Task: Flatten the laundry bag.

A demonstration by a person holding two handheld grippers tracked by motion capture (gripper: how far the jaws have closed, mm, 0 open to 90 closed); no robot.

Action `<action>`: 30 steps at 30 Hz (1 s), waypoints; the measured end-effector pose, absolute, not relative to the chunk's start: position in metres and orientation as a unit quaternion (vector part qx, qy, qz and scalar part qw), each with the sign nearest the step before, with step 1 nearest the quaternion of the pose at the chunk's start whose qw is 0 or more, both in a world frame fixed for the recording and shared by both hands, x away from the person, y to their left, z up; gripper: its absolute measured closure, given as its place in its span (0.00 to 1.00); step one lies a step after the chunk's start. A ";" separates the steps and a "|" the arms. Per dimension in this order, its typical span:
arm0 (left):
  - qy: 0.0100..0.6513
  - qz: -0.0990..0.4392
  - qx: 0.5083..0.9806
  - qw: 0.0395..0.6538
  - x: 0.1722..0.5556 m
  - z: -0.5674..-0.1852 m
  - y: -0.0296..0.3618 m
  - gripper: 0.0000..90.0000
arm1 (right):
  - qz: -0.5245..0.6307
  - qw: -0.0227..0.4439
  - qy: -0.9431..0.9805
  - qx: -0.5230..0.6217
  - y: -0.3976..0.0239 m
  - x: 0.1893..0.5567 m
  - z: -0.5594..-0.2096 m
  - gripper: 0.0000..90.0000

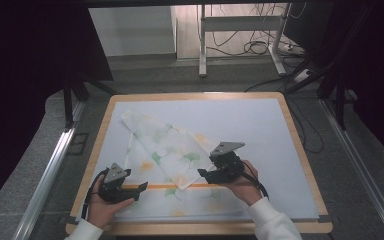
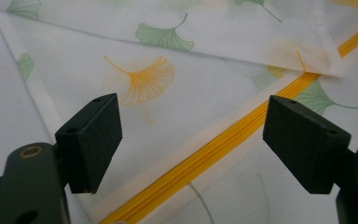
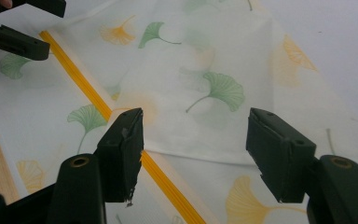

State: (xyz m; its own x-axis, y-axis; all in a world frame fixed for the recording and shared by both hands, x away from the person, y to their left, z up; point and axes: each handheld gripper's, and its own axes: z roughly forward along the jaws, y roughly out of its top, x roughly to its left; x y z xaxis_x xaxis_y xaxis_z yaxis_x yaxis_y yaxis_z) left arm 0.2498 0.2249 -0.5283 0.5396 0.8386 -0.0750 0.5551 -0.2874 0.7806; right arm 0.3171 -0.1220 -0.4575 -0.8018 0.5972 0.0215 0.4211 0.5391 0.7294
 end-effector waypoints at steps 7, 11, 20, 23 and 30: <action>0.446 0.180 0.784 0.393 0.249 -0.529 0.225 0.22 | 0.375 0.097 0.880 0.275 -0.104 0.314 -0.465 0.40; 0.445 0.181 0.785 0.392 0.249 -0.530 0.225 0.22 | 0.372 0.093 0.884 0.267 -0.095 0.312 -0.467 0.40; 0.445 0.180 0.786 0.389 0.250 -0.530 0.225 0.22 | 0.344 0.076 0.904 0.243 -0.069 0.308 -0.482 0.40; 0.443 0.180 0.789 0.386 0.250 -0.531 0.225 0.22 | 0.339 0.073 0.907 0.240 -0.065 0.309 -0.485 0.40; 0.443 0.179 0.789 0.387 0.250 -0.531 0.226 0.22 | 0.321 0.065 0.916 0.231 -0.051 0.309 -0.495 0.40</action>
State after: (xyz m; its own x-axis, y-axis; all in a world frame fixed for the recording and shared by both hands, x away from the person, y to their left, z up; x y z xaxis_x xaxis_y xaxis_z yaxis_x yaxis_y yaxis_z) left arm 0.2501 0.2256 -0.5306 0.5439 0.8370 -0.0596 0.5599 -0.3091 0.7687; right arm 0.3088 -0.0507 -0.4948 -0.8847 0.4653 0.0284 0.3811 0.6869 0.6189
